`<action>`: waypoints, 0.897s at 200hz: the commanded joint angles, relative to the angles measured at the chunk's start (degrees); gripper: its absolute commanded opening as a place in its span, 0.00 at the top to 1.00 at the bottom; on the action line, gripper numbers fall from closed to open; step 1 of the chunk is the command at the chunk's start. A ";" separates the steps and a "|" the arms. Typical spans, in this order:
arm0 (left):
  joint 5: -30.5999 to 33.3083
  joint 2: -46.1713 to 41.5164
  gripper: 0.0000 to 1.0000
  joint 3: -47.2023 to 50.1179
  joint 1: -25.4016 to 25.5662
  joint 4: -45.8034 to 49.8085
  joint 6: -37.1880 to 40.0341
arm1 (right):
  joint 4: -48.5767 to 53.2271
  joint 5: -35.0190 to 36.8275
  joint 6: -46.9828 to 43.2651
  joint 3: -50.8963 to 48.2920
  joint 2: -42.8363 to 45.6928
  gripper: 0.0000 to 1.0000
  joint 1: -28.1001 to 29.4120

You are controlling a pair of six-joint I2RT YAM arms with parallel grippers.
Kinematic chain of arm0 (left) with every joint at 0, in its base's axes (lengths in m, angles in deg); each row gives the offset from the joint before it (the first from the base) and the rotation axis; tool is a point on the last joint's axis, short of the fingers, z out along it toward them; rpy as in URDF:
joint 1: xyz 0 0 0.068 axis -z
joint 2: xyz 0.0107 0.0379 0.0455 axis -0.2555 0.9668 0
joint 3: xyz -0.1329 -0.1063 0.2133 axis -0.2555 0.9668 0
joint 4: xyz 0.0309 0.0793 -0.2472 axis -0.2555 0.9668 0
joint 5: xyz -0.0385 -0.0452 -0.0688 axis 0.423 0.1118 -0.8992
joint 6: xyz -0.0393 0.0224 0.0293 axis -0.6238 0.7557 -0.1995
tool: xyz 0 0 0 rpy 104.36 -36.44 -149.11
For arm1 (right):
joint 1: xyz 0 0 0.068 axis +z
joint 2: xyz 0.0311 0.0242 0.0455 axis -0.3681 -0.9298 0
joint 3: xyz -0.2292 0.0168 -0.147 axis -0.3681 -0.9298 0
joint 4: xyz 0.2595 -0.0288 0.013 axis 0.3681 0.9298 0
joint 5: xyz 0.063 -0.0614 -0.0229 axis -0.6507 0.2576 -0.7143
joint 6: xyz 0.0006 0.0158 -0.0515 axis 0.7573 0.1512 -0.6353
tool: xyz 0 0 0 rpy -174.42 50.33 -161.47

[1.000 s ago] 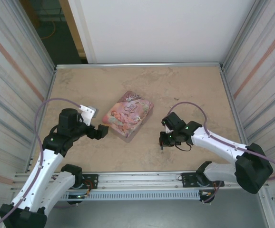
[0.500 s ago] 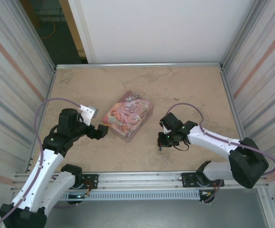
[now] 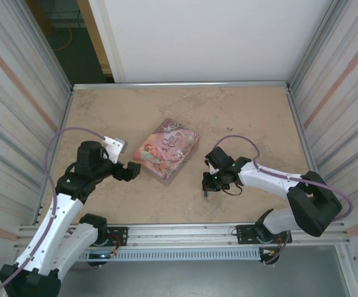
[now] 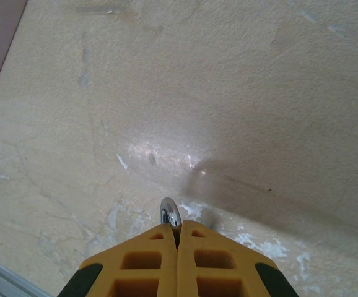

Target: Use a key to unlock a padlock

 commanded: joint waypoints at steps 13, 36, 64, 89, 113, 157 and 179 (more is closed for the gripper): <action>0.85 0.00 0.01 0.40 0.14 -0.57 0.77 | -3.07 -1.20 2.05 -0.90 -1.87 1.00 0.60; 1.00 0.01 0.01 0.46 0.14 -0.61 0.83 | -4.15 -1.44 2.24 -0.99 -3.58 1.00 0.74; 0.99 0.00 0.01 0.40 0.14 -0.53 0.81 | -5.24 -1.55 2.73 -1.12 -4.72 1.00 1.02; 1.14 -0.07 0.01 0.40 0.14 -0.53 0.79 | -5.53 -1.58 2.90 -1.23 -5.21 0.99 1.07; 1.16 0.00 0.01 0.41 0.14 -0.47 0.85 | -5.39 -1.42 2.82 -1.32 -5.33 0.95 1.06; 1.17 -0.12 0.01 0.40 0.14 -0.44 0.89 | -5.27 -1.18 2.96 -1.59 -5.04 0.92 1.05; 1.19 -0.13 0.01 0.40 0.14 -0.44 0.93 | -5.13 -1.12 2.99 -1.61 -4.83 0.90 1.09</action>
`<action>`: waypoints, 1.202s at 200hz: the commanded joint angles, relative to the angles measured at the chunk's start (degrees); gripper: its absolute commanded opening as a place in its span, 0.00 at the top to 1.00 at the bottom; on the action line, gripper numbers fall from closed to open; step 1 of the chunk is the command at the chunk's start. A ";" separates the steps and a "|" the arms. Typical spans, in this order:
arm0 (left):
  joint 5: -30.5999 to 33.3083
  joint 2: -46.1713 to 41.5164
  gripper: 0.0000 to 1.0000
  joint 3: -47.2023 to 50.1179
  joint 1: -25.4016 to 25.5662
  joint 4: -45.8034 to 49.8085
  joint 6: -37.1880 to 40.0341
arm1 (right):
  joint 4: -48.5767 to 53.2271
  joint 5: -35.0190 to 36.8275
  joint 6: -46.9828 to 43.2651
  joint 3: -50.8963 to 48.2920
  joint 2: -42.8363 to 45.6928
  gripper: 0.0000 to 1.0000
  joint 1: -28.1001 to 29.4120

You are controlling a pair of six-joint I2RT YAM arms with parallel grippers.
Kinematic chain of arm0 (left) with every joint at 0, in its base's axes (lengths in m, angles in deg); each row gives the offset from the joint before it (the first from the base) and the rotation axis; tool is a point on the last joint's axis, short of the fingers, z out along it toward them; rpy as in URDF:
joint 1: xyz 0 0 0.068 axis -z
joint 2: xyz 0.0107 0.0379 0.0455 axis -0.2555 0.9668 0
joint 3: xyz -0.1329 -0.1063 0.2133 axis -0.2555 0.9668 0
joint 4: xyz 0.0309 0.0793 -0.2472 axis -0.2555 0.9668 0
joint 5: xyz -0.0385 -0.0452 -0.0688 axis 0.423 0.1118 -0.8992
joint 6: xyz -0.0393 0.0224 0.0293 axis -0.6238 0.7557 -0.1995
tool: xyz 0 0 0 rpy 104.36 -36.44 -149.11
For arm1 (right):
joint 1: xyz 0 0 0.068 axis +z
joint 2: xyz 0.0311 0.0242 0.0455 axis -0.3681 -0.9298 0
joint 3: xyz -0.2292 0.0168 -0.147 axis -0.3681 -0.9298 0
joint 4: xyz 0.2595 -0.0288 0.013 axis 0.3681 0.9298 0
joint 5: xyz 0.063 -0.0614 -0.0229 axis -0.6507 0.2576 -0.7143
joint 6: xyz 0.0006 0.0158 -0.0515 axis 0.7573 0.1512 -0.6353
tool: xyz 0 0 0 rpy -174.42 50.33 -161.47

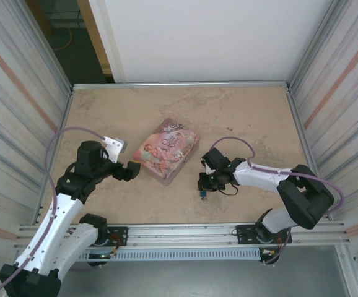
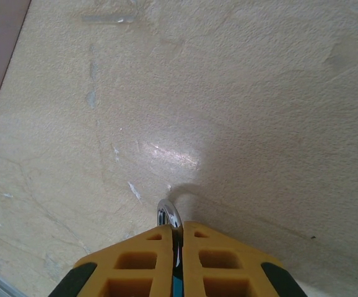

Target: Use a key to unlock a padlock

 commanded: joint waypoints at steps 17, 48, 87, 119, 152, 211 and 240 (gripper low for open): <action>0.34 -0.08 0.01 0.40 0.14 -0.46 0.89 | 1.35 0.63 1.29 -0.91 -0.19 0.89 0.31; 0.34 -0.22 0.01 0.40 0.14 -0.37 0.87 | 1.54 0.88 1.23 -0.94 0.80 0.84 0.33; 0.73 -0.25 0.01 0.40 0.14 -0.29 0.89 | 2.15 1.90 1.19 -1.13 3.10 0.77 0.31; 0.35 -0.30 0.01 0.40 0.14 -0.36 0.90 | 2.97 3.02 1.06 -1.32 6.48 0.73 0.35; 0.60 -0.04 0.01 0.44 0.14 -0.37 0.95 | 3.99 5.91 0.75 -1.32 10.74 0.69 0.04; 0.75 -0.47 0.01 0.58 0.14 -0.67 1.15 | 3.29 9.50 -1.41 -0.28 17.55 0.63 -4.21; 0.83 -0.60 0.01 0.66 0.14 -0.88 1.40 | 2.78 11.11 -3.01 -0.35 21.11 0.56 -6.87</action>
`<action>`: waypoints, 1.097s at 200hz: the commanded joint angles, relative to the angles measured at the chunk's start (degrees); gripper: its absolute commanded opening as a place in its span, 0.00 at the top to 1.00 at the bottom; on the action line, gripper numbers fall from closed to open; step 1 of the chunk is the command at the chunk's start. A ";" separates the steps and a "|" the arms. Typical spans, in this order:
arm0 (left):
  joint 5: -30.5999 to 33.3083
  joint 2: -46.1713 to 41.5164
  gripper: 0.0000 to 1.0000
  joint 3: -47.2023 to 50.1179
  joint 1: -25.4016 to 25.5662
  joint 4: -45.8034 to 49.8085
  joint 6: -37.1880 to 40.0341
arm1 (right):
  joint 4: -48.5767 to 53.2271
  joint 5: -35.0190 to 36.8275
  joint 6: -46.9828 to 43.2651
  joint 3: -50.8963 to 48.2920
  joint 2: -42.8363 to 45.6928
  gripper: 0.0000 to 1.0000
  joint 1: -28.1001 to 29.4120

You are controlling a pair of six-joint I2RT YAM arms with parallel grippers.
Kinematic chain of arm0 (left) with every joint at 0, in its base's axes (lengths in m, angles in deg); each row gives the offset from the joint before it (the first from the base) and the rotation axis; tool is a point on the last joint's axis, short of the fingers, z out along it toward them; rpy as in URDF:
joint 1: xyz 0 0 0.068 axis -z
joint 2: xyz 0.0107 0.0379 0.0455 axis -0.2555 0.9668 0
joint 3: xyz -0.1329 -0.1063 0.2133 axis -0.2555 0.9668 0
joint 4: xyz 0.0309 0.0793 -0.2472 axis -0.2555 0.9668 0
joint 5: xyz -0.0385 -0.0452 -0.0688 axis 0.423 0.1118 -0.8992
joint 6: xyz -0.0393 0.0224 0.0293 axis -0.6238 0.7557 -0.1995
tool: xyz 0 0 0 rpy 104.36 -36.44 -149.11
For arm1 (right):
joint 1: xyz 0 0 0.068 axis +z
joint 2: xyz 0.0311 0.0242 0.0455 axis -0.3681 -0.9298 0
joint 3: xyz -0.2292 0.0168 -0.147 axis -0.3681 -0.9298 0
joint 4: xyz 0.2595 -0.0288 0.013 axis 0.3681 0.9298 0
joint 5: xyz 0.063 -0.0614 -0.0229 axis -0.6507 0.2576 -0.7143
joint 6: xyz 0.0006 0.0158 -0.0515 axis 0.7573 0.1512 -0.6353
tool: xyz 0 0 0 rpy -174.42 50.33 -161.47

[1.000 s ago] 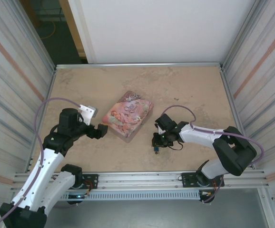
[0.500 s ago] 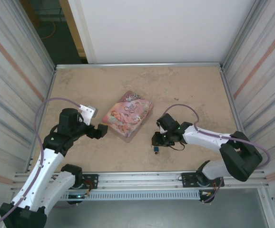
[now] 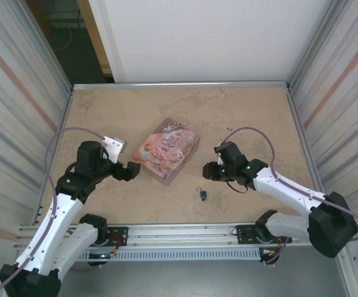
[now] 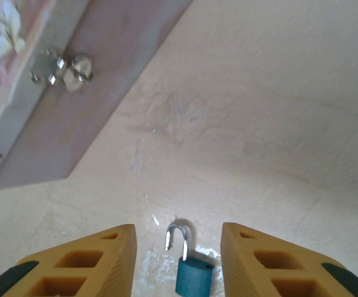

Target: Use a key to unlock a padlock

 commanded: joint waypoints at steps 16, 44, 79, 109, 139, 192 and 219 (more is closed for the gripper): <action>0.93 -0.67 0.01 0.75 0.14 -0.96 1.47 | 0.29 4.33 -3.03 0.13 5.51 0.52 -2.99; 1.25 -0.84 0.01 0.92 0.14 -1.15 1.67 | 0.09 5.61 -4.59 -0.77 9.24 0.39 -5.39; 1.96 -0.82 0.01 1.01 0.14 -1.23 1.89 | 0.45 6.50 -6.10 -1.95 14.92 0.20 -9.72; 2.47 -0.82 0.01 1.10 0.14 -1.38 2.06 | 0.45 6.85 -7.24 -2.70 17.93 0.07 -13.65; 2.99 -0.73 0.01 1.23 0.14 -1.57 2.15 | 0.36 6.86 -9.41 -2.85 19.22 0.01 -16.81; 6.72 0.49 0.01 -0.13 0.14 -0.80 0.63 | -1.19 6.94 -13.60 -3.09 19.44 0.01 -22.61; 11.64 2.82 0.01 -2.61 0.06 0.76 -3.71 | -2.90 7.72 -16.97 -3.59 19.71 0.01 -25.52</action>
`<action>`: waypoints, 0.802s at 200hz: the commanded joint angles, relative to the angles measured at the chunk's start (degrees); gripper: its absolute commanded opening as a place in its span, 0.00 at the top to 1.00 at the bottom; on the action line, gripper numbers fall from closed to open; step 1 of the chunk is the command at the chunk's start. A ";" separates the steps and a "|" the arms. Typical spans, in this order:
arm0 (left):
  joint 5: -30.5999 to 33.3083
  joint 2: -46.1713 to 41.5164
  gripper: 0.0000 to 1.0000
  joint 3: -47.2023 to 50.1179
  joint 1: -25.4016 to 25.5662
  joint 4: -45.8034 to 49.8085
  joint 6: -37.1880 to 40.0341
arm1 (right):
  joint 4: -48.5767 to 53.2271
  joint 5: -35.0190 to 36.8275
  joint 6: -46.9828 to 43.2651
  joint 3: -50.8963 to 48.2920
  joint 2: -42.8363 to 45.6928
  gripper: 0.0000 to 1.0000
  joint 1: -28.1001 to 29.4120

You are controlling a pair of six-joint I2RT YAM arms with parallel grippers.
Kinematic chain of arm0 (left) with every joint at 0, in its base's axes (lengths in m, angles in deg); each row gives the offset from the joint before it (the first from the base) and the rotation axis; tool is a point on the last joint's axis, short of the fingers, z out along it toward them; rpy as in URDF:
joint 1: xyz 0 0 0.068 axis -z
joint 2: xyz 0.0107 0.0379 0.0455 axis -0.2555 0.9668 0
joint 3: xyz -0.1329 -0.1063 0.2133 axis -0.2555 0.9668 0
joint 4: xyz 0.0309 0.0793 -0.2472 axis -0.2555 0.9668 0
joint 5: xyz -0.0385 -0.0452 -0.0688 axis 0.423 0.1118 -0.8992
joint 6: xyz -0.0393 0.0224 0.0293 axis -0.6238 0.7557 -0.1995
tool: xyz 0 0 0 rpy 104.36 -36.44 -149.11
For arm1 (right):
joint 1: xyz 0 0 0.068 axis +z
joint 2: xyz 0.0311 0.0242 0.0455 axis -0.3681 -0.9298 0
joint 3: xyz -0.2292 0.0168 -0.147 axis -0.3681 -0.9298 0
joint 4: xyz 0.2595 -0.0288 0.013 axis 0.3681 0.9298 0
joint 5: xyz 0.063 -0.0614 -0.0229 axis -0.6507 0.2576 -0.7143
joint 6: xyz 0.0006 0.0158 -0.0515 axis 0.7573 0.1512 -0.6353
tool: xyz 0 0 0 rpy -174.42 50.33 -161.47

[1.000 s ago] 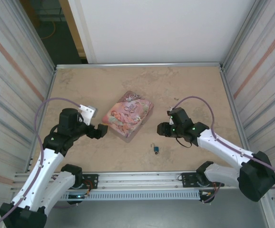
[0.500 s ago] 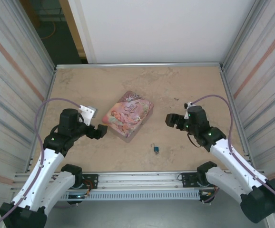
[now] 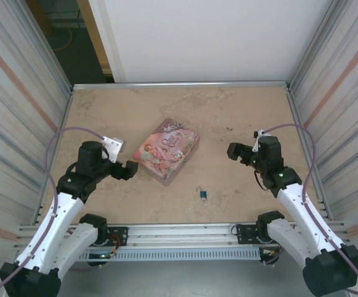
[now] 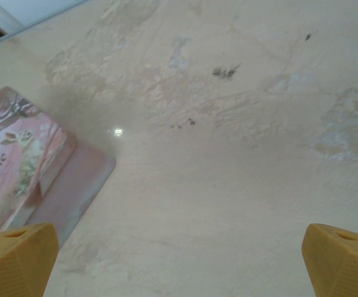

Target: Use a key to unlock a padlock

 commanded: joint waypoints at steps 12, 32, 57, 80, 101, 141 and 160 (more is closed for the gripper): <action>7.04 2.78 0.01 -3.94 -0.33 1.23 -6.48 | -2.52 1.99 -5.80 -1.08 1.06 0.01 -3.49; 7.80 4.11 0.01 -4.78 -1.71 0.08 -10.15 | -3.72 2.43 -7.39 -1.37 0.81 0.01 -5.95; 10.04 4.61 0.01 -3.61 -4.71 -5.12 -15.20 | -6.21 3.15 -9.63 -2.53 0.50 0.01 -8.73; 12.21 4.61 0.01 -0.74 -8.12 -11.94 -18.71 | -10.95 5.15 -12.28 -5.25 0.84 0.01 -10.28; 16.39 4.53 0.01 2.56 -9.22 -18.68 -16.43 | -14.94 6.93 -14.18 -7.52 0.41 0.01 -11.77; 25.47 4.41 0.01 7.21 -9.68 -28.51 -9.51 | -26.76 7.15 -14.65 -12.45 -3.32 0.01 -13.74; 26.74 5.39 0.01 8.32 -10.56 -30.42 -9.53 | -34.58 7.30 -15.47 -14.80 -6.73 0.01 -14.19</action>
